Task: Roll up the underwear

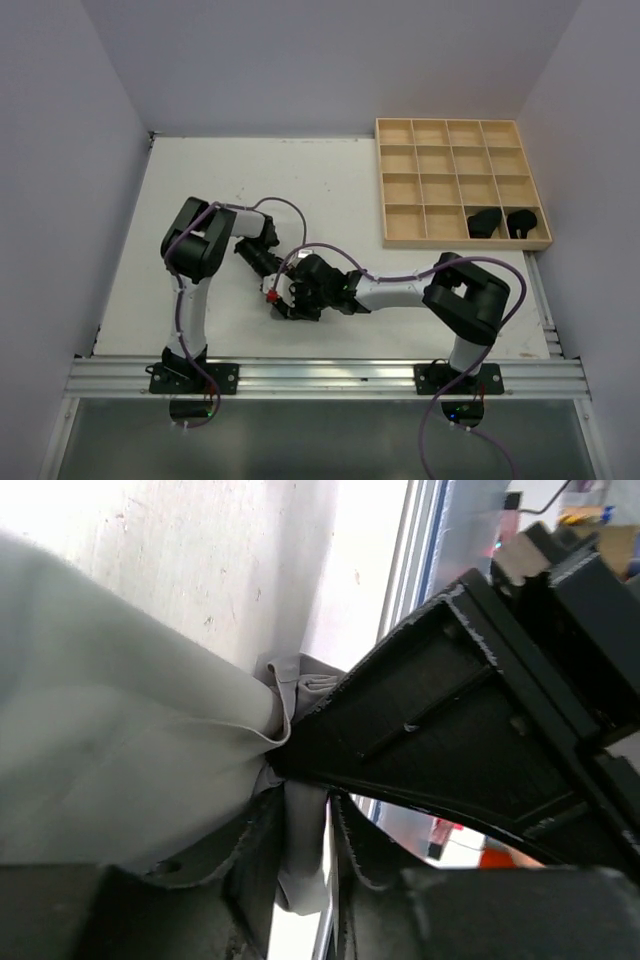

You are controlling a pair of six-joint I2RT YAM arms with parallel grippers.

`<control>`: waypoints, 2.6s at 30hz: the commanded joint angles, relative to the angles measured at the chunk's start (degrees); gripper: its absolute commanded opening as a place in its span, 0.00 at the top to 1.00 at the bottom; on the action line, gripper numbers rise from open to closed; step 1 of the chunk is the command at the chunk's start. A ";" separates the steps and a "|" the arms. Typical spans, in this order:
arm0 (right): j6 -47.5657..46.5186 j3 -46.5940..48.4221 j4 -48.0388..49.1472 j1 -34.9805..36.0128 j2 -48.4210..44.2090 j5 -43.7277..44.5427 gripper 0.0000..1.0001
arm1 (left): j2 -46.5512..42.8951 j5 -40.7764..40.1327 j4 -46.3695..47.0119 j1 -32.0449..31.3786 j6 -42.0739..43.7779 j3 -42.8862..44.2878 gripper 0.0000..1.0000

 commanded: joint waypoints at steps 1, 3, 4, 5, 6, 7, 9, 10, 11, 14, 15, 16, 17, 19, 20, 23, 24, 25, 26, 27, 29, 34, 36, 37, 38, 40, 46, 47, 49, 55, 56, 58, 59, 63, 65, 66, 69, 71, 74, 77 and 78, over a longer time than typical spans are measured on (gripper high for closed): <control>1.48 0.99 0.07 0.23 1.65 -1.99 1.00 | -3.29 -13.20 12.11 3.09 6.71 3.92 0.69; 2.98 1.25 -0.80 -0.12 1.83 -3.57 1.00 | -9.43 -11.98 11.23 4.85 7.59 5.42 0.66; 3.51 1.60 -1.15 -1.08 2.44 -4.36 1.00 | -13.98 -11.36 11.06 7.47 7.86 6.90 0.65; 3.95 2.39 -1.33 -1.87 2.70 -5.24 1.00 | -16.20 -10.92 10.79 8.89 8.29 7.53 0.64; 5.34 2.75 -1.42 -2.75 3.05 -7.69 1.00 | -18.57 -10.04 11.23 10.29 8.99 7.88 0.61; 6.40 3.01 -0.90 -5.02 3.40 -9.10 1.00 | -21.03 -9.60 11.75 13.18 9.44 7.71 0.60; 11.13 3.54 1.99 -7.67 4.90 -14.27 1.00 | -29.20 -10.20 15.51 15.66 10.84 4.30 0.59; 12.90 3.45 3.40 -9.59 5.34 -15.96 1.00 | -32.10 -10.64 16.75 17.41 12.06 0.28 0.59; 14.57 3.80 4.37 -10.31 6.91 -17.19 1.00 | -37.70 -11.34 18.16 17.86 13.03 -2.20 0.59; 19.06 5.12 7.45 -11.72 10.68 -21.59 1.00 | -49.51 -14.24 25.62 18.39 16.55 -14.23 0.54; 23.16 5.21 9.72 -11.90 11.75 -22.38 1.00 | -52.23 -14.69 28.43 18.31 18.47 -16.96 0.53; 24.85 5.21 11.31 -12.42 12.63 -24.39 1.00 | -54.52 -14.60 29.24 18.31 19.71 -21.86 0.52; 26.61 5.21 12.98 -12.69 13.42 -25.28 1.00 | -58.46 -14.52 30.47 18.13 20.51 -24.08 0.48; 30.92 5.65 16.41 -13.47 16.32 -27.04 1.00 | -61.13 -14.95 32.06 16.30 23.23 -29.17 0.47; 32.15 5.65 17.55 -13.74 17.29 -28.27 1.00 | -63.05 -15.39 32.58 15.24 23.94 -30.68 0.45; 37.42 4.34 24.67 -14.71 19.40 -29.94 1.00 | -65.70 -19.16 37.93 8.13 24.29 -36.05 0.43; 39.09 4.16 26.77 -14.80 19.75 -30.12 1.00 | -65.97 -20.48 40.47 4.98 24.73 -37.10 0.43; 39.45 3.98 27.14 -15.15 20.19 -30.21 1.00 | -65.97 -20.49 41.54 3.82 24.99 -38.59 0.43; 39.63 3.98 27.32 -15.32 20.37 -30.21 1.00 | -65.71 -20.40 42.16 3.11 25.43 -39.04 0.43; 39.98 3.89 27.58 -15.41 20.46 -30.21 1.00 | -65.36 -20.40 42.95 1.97 26.22 -39.31 0.43; 40.42 4.15 27.76 -15.50 20.90 -30.56 1.00 | -64.39 -20.32 44.44 0.73 26.93 -40.53 0.42; 41.48 5.21 27.59 -15.59 22.30 -31.35 1.00 | -63.25 -20.67 47.43 -0.59 26.58 -41.68 0.42; 42.00 5.82 27.32 -15.59 23.09 -31.53 1.00 | -62.55 -21.10 49.01 -1.55 26.14 -41.86 0.42; 42.18 6.00 27.23 -15.68 23.36 -31.70 1.00 | -61.50 -21.37 49.63 -1.99 25.97 -42.03 0.42; 42.53 6.44 26.97 -15.68 23.71 -31.62 1.00 | -60.71 -21.81 49.99 -2.43 25.88 -42.21 0.43; 42.97 6.88 26.18 -15.85 24.24 -31.79 1.00 | -58.43 -23.47 50.43 -3.92 26.40 -42.56 0.44; 43.94 6.79 25.83 -16.29 22.92 -30.92 1.00 | -49.99 -29.63 49.12 -7.44 24.65 -40.90 0.65; 43.85 6.62 25.39 -16.29 22.48 -30.22 1.00 | -49.02 -29.54 47.89 -7.36 24.47 -39.94 0.76; 43.85 5.92 25.04 -16.73 20.04 -29.43 0.90 | -46.21 -29.46 43.76 -7.45 24.64 -37.83 0.85; 41.48 4.33 18.89 -18.84 10.46 -22.92 0.58 | -42.59 -29.72 35.23 -7.45 26.40 -36.24 1.00; 40.96 4.25 18.10 -19.19 7.48 -21.96 0.54 | -42.33 -29.72 33.74 -7.45 26.40 -36.06 1.00; 40.08 4.24 15.20 -20.42 3.95 -18.37 0.49 | -41.02 -29.81 31.37 -7.36 26.67 -35.01 1.00; 38.86 4.42 14.06 -20.77 0.54 -16.95 0.48 | -40.49 -29.81 29.70 -7.36 26.58 -34.66 1.00; 34.20 3.19 7.39 -21.83 -8.61 -9.92 0.47 | -36.28 -28.23 25.65 -7.27 26.14 -31.42 1.00; 31.48 1.09 5.62 -21.83 -12.48 -6.41 0.47 | -32.94 -27.26 22.59 -7.01 25.88 -28.87 1.00; 30.59 0.12 5.18 -21.83 -15.98 -5.70 0.47 | -28.40 -26.13 21.44 -6.40 25.88 -25.63 1.00; 27.77 -2.87 2.20 -21.74 -21.00 -3.41 0.48 | -21.08 -22.27 15.11 -2.80 27.37 -16.94 0.96; 26.28 -5.41 1.31 -21.39 -23.30 -2.10 0.50 | -14.58 -20.24 10.29 1.23 29.20 -12.53 0.95; 23.21 -8.85 0.96 -18.59 -26.56 2.64 0.50 | -7.01 -17.69 3.35 4.85 31.31 -2.00 0.92; 20.48 -9.99 2.00 -14.56 -27.18 4.15 0.51 | -0.86 -16.37 -2.12 5.39 32.64 3.56 0.90; 19.95 -9.65 2.36 -13.23 -26.74 4.85 0.51 | 0.90 -16.01 -2.74 5.39 32.64 4.36 0.90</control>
